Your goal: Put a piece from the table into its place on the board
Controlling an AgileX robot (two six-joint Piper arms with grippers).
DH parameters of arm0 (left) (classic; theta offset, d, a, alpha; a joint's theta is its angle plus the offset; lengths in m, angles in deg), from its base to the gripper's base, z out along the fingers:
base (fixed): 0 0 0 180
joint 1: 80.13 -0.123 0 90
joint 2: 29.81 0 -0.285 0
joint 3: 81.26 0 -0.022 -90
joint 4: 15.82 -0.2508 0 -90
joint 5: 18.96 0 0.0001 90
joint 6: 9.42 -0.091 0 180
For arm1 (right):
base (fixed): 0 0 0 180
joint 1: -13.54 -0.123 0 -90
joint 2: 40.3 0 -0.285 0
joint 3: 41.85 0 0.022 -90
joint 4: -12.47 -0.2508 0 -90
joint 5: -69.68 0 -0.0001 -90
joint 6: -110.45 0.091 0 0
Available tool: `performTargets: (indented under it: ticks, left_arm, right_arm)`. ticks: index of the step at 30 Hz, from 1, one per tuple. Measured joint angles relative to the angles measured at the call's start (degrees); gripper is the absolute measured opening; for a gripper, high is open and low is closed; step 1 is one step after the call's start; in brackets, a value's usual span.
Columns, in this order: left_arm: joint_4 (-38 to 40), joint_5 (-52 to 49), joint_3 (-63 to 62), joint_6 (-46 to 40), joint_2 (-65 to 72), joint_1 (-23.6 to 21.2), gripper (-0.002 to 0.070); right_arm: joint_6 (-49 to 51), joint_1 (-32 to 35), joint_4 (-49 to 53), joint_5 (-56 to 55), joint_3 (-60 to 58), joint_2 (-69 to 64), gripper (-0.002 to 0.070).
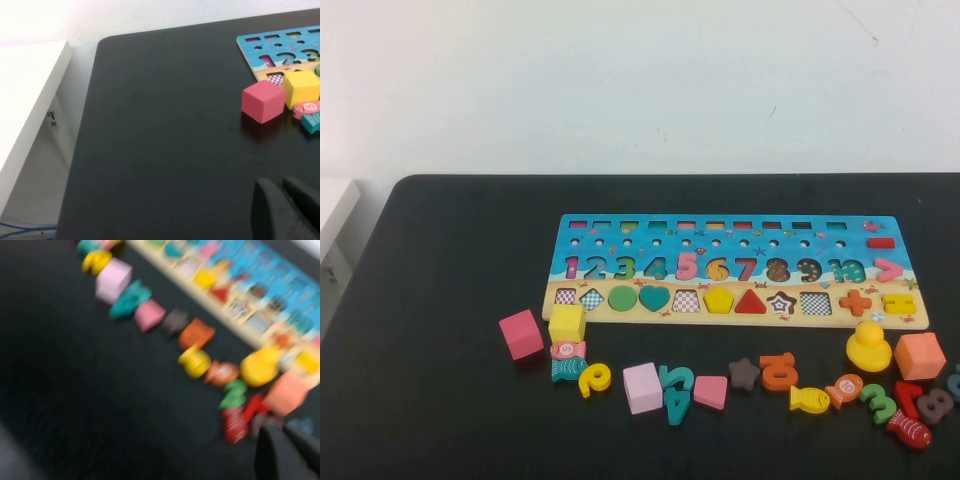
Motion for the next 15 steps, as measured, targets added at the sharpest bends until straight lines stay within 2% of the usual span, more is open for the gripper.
performTargets:
  ticks: [11,15]
  left_arm:
    - [0.00,0.00,0.00,0.00,0.00,0.00,-0.0002]
    - [0.00,0.00,0.00,0.00,0.00,0.00,-0.0002]
  right_arm:
    - [-3.76,24.99,1.05,-25.01,-22.96,19.07,0.0018]
    - [-3.76,30.67,1.09,-30.37,-30.36,24.16,0.0018]
